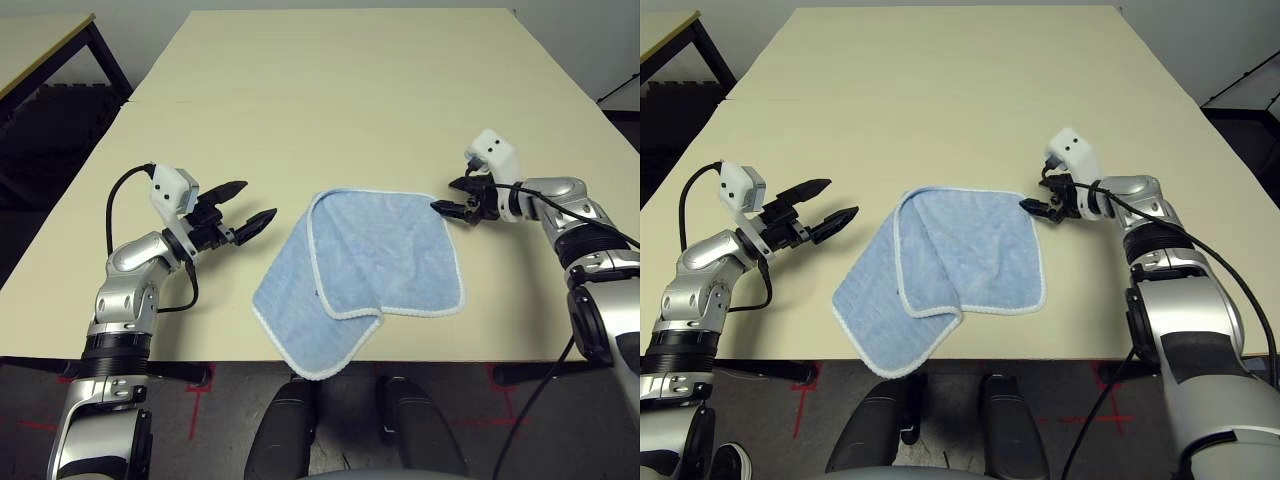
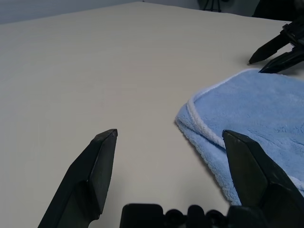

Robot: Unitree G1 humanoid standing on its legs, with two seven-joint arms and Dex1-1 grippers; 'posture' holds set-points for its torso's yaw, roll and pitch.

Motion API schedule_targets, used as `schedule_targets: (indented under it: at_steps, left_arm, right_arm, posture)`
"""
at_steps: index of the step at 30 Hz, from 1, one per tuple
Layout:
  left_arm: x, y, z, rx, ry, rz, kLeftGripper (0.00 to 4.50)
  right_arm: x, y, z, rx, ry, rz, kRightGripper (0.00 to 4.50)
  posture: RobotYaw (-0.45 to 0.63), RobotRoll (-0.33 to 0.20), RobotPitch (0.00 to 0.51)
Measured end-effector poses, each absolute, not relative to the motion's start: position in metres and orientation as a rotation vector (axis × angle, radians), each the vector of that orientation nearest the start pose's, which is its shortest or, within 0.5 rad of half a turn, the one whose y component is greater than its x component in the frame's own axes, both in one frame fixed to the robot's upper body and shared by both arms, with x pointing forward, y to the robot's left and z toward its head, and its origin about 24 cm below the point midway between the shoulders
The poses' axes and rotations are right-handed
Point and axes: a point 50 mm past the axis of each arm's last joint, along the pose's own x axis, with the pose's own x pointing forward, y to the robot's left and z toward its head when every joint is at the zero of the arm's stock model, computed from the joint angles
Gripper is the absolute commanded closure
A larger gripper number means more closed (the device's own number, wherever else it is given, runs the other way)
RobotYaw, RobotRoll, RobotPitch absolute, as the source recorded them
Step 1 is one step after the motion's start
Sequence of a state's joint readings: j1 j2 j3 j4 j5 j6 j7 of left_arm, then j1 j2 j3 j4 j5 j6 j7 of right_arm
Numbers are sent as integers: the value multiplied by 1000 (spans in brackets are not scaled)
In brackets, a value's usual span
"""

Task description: Fold the towel and set it aside.

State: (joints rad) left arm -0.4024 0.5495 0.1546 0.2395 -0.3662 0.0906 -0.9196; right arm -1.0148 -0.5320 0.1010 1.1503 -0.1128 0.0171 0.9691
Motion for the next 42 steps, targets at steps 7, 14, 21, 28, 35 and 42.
schedule_targets:
  at_steps: [7,14,21,28,35,42]
  left_arm:
    - [307,237,138,174,-91,-747,0]
    - [307,237,138,174,-90,-747,0]
    - [307,232,135,167,-85,-761,0]
    - [308,228,134,165,-84,-770,0]
    - [309,225,132,147,-85,-772,0]
    - [307,216,139,106,-97,-799,0]
  right_arm:
    - [386,-224,134,-492,421,754,4473]
    - [387,-223,139,-492,365,764,4473]
    - [394,-216,181,-302,-37,716,4473]
    - [393,-208,198,-202,-222,745,4473]
    - [389,-207,207,-274,-338,755,4473]
    - [387,-197,229,-380,-490,744,4473]
  posture:
    - [70,0,151]
    - [62,0,149]
    - [50,0,149]
    - [49,0,145]
    - [52,0,144]
    - [43,0,147]
